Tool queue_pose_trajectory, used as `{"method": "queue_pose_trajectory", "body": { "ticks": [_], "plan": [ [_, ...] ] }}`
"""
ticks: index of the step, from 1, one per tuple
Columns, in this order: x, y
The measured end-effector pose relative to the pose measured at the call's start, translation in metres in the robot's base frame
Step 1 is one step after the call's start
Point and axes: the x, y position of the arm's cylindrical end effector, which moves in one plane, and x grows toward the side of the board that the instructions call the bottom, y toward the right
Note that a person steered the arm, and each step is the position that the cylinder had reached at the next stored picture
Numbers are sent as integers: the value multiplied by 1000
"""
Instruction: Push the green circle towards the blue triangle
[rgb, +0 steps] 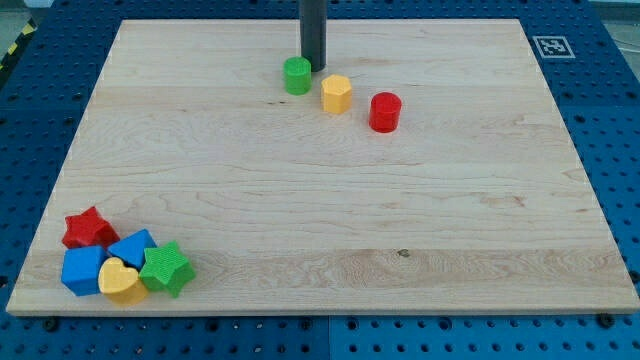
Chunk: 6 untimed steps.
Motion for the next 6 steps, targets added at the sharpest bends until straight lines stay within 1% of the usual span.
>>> {"method": "queue_pose_trajectory", "body": {
  "ticks": [1, 3, 6],
  "plan": [
    [4, -1],
    [25, -2],
    [29, -5]
  ]
}}
